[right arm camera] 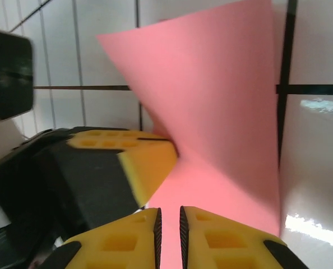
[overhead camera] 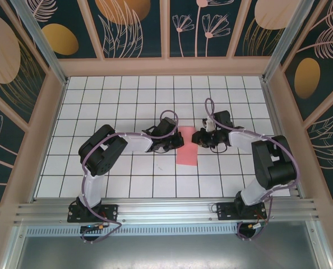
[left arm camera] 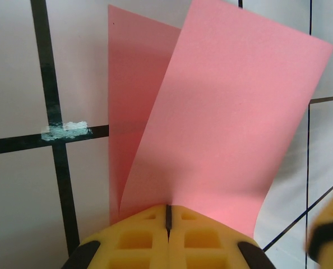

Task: Fold a paper plane with a square sheet of paper (pick it up from the middle)
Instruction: Fold the square sheet of paper in half at the center of the table.

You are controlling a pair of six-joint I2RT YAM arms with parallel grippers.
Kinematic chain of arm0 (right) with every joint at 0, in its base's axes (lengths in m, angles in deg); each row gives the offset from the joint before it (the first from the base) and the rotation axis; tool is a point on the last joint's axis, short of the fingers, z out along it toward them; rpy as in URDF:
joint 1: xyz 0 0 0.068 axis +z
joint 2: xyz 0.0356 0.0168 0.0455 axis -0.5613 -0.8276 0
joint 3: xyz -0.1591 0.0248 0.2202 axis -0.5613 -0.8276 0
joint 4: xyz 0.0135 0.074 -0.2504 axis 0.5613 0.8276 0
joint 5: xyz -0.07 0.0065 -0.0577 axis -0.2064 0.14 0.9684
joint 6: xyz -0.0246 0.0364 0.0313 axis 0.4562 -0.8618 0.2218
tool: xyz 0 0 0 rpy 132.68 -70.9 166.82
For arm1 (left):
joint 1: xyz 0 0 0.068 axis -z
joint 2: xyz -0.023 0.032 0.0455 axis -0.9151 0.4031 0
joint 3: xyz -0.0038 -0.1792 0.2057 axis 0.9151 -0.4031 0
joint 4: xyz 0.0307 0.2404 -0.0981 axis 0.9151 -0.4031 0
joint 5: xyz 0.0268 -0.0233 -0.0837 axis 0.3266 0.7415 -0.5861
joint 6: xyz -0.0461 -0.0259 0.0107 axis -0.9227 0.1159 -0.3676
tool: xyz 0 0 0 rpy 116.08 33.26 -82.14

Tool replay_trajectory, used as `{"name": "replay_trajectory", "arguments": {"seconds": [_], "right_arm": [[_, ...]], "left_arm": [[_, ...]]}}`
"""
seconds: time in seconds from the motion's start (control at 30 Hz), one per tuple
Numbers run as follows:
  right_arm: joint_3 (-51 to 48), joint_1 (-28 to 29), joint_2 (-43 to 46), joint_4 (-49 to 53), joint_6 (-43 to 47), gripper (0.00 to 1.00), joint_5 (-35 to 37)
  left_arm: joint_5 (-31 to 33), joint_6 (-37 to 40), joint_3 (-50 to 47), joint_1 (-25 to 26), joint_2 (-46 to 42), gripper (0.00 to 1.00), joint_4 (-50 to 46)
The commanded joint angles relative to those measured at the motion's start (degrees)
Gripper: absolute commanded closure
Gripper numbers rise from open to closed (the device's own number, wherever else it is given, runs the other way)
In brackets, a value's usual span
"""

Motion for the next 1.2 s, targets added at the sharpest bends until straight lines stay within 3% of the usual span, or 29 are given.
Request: {"name": "replay_trajectory", "arguments": {"seconds": [0.0, 0.2, 0.53, 1.0, 1.17], "right_arm": [[1.0, -0.9, -3.6, -0.5, 1.7, 0.81, 0.1], [0.6, -2.2, -8.6, -0.7, 2.5, 0.81, 1.3], [5.7, -2.6, -4.6, 1.6, 2.9, 0.81, -2.6], [7.7, -4.7, -14.3, 1.6, 3.7, 0.81, 0.8], [9.5, -4.9, -11.0, 3.5, 3.8, 0.81, -0.2]], "left_arm": [[0.2, 1.4, -1.2, 0.3, 3.6, 0.95, -5.5], [0.2, 1.5, -1.4, 0.2, 3.6, 0.95, -5.6], [0.3, 1.6, -1.2, 0.3, 3.9, 0.95, -6.0], [0.3, 1.9, -0.9, 0.3, 4.2, 0.96, -6.6], [0.5, 2.0, -1.1, 0.3, 4.1, 0.96, -6.8]]}}
